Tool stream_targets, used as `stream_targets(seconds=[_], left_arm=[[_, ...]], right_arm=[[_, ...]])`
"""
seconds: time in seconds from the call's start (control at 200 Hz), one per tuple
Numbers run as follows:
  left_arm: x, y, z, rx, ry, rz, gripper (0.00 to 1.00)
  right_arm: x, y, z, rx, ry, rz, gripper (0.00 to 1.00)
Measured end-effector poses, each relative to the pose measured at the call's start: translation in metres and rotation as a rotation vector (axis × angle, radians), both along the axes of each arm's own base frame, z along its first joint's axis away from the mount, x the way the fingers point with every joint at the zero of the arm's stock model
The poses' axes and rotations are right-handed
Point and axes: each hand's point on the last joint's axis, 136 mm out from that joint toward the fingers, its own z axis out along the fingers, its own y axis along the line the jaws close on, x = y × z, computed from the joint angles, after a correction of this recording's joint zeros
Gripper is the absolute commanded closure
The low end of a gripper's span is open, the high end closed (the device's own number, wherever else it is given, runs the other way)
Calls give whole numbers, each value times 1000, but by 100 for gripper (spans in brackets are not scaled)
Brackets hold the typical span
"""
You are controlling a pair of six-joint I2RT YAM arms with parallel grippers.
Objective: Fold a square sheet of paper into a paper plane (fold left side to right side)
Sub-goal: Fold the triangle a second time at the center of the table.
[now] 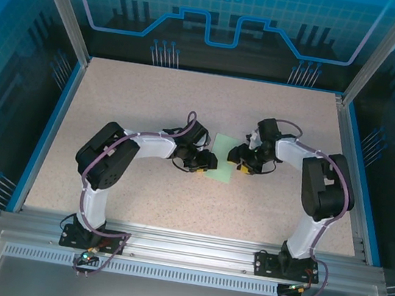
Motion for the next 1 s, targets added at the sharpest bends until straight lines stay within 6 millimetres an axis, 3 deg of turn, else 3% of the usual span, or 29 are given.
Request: stream_targets(seconds=[0.515, 1.0], left_arm=[[0, 0, 0, 5, -4, 1, 56], [0, 0, 0, 5, -4, 1, 56]], right_arm=[[-7, 13, -4, 3, 10, 16, 47], [-8, 11, -7, -18, 18, 13, 45]])
